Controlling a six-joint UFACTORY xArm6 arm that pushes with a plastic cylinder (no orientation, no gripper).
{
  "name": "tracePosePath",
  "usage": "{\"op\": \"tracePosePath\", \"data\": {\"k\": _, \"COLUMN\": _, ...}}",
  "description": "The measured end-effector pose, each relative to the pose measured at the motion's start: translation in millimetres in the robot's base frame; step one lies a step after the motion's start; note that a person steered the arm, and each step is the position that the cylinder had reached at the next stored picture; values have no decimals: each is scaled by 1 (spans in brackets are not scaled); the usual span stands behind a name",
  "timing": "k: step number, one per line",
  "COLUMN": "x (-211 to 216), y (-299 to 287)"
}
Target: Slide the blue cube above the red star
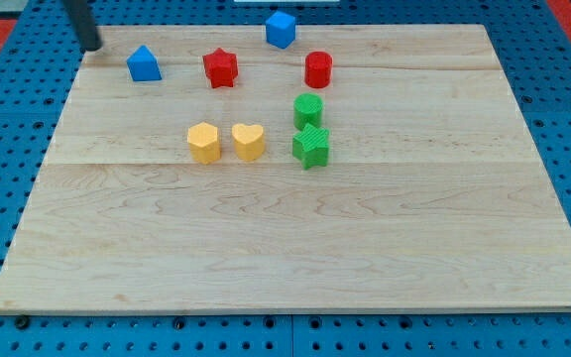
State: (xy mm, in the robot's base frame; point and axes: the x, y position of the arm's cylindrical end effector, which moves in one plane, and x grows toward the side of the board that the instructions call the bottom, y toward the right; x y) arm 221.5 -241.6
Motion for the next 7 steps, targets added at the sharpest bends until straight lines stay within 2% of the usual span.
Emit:
{"op": "tracePosePath", "data": {"k": 2, "x": 6, "y": 221}}
{"op": "tracePosePath", "data": {"k": 3, "x": -1, "y": 314}}
{"op": "tracePosePath", "data": {"k": 4, "x": -27, "y": 304}}
{"op": "tracePosePath", "data": {"k": 6, "x": -28, "y": 287}}
{"op": "tracePosePath", "data": {"k": 7, "x": -24, "y": 216}}
